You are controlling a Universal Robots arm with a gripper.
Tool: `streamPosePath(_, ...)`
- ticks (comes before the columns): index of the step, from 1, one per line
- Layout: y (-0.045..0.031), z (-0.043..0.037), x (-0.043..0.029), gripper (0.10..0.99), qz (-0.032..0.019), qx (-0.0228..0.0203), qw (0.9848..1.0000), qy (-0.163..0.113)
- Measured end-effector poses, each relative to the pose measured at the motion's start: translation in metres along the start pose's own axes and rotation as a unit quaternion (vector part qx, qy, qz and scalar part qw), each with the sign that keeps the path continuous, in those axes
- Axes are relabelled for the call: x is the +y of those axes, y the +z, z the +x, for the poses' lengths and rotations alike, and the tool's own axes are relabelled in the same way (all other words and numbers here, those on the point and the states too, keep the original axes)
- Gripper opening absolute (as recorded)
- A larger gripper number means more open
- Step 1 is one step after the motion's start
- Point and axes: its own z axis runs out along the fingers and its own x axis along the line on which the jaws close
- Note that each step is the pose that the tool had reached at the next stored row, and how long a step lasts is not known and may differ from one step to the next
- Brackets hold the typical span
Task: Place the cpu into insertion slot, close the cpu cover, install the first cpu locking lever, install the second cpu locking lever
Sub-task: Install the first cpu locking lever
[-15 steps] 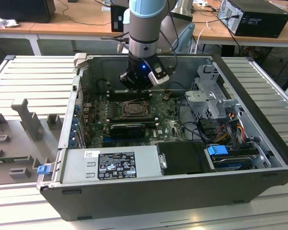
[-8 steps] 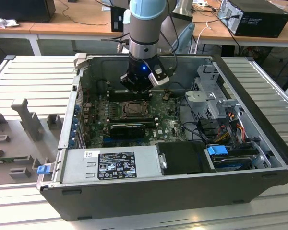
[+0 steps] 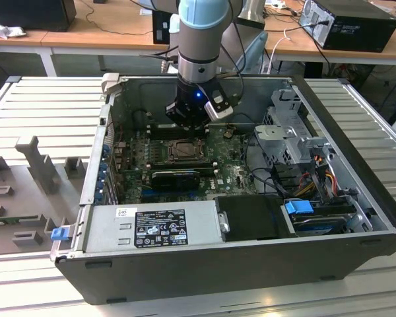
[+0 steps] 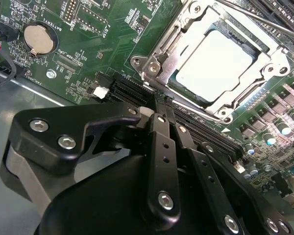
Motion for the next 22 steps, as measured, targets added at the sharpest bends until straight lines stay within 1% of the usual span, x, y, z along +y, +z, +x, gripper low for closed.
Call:
streamPosePath(5, 0.0005, -0.0002, 0.0000, 0.106, 0.0010, -0.0002, 1.0000, 0.002)
streamPosePath(8, 0.0009, -0.0005, -0.0001, 0.106, 0.0035, -0.0001, 1.0000, 0.002)
streamPosePath(9, 0.0010, -0.0006, -0.0001, 0.106, 0.0055, -0.0001, 1.0000, 0.002)
streamPosePath(13, 0.0012, -0.0007, -0.0001, 0.106, 0.0093, 0.0001, 1.0000, 0.003)
streamPosePath(17, 0.0017, -0.0007, -0.0002, 0.106, 0.0116, 0.0001, 0.9999, 0.004)
streamPosePath(19, 0.0021, -0.0008, -0.0002, 0.106, 0.0137, 0.0002, 0.9999, 0.004)
streamPosePath(22, 0.0028, -0.0008, -0.0003, 0.106, 0.0150, 0.0002, 0.9999, 0.004)
